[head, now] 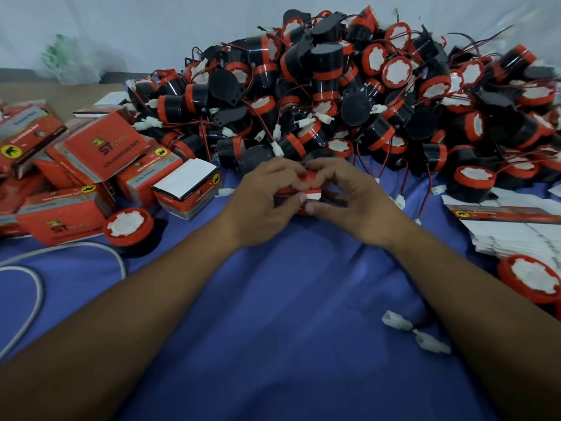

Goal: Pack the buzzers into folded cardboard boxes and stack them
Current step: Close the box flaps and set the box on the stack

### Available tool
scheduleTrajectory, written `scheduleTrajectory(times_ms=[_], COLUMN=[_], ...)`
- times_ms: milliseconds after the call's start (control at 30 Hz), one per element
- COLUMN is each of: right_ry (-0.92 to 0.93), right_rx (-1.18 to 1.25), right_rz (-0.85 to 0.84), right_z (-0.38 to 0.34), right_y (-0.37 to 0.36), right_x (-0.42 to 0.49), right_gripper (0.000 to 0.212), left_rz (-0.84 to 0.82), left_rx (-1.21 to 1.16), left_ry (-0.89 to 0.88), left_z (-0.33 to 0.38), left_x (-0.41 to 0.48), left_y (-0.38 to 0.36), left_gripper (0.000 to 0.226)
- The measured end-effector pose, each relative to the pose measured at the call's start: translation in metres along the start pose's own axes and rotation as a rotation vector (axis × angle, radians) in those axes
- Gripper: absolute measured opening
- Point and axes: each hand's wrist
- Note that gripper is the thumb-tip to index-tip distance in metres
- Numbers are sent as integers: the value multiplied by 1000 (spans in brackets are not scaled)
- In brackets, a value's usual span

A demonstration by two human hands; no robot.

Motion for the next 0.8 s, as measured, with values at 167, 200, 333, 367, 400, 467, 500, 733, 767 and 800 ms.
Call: scheduleTrajectory(times_ms=[167, 200, 333, 367, 400, 467, 500, 733, 767, 800], right_ry=[-74, -81, -84, -86, -87, -67, -56, -78, -79, -78], right_rx=[54, 23, -159, -181, -195, -203, -199, -104, -83, -72], right_rz=[75, 85, 115, 122, 127, 131, 128, 146, 150, 151], right_z=[0, 0, -3, -4, -5, -6, -6, -7, -7, -7], right_y=[-4, -4, -3, -4, -4, -5, -6, -7, -7, -7], right_x=[-1, -1, -2, -2, -2, -2, -3, -2, -1, -1], right_gripper=[24, 22, 12, 10, 8, 7, 7, 15, 14, 12], left_rz=[-87, -104, -145, -153, -160, -181, -197, -177, -173, -171], left_rx=[192, 231, 303, 315, 312, 241, 200, 200, 200, 185], left_ry=[9, 2, 22, 25, 20, -17, -33, -68, -69, -69], left_z=[1, 1, 2, 2, 3, 3, 3, 1, 0, 0], left_x=[5, 6, 6, 6, 6, 8, 8, 8, 8, 8], left_y=[7, 8, 11, 12, 12, 12, 11, 8, 8, 8], left_gripper=[26, 31, 38, 38, 37, 31, 29, 24, 23, 23])
Point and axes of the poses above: each hand's wrist, its own x-axis towards the middle knuckle, its own y-axis out of the back of the hand, z = x × y, and after that the axes turned 15 degrees about y, right-handed
